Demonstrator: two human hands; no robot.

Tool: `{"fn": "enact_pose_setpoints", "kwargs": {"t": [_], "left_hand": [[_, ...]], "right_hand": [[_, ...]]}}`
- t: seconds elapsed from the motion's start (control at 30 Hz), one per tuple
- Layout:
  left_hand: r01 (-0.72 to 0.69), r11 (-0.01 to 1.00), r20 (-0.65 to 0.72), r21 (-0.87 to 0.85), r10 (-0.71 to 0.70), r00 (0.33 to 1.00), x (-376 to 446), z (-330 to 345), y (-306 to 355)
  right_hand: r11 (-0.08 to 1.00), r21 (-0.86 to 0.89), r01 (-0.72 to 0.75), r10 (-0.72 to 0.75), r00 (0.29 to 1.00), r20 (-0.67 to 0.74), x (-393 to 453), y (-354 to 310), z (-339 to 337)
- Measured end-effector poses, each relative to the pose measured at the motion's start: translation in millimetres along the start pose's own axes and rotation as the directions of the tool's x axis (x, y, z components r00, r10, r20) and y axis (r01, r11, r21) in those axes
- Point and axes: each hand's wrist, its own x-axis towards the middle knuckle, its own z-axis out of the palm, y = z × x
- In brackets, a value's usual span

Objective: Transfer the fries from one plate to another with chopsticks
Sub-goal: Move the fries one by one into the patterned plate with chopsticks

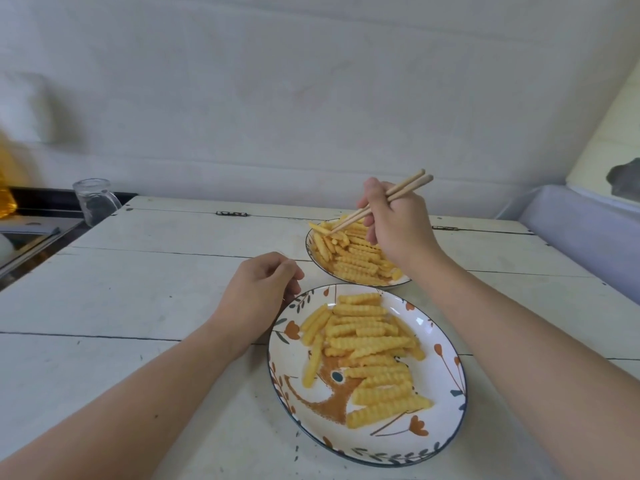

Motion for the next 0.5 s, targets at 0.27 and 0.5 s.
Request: {"fn": "enact_pose_setpoints", "kwargs": {"t": [0.27, 0.5], "left_hand": [[0.007, 1.000, -0.008, -0.013, -0.007, 1.000, -1.7, -4.6, 1.8], [-0.008, 1.000, -0.015, 0.014, 0.008, 1.000, -5.2, -0.2, 2.4]], "right_hand": [[0.967, 0.251, 0.042, -0.014, 0.994, -0.110, -9.5, -23.2, -33.8], [0.854, 0.496, -0.156, 0.080, 0.982, 0.171, -60.6, -26.3, -113.0]]}}
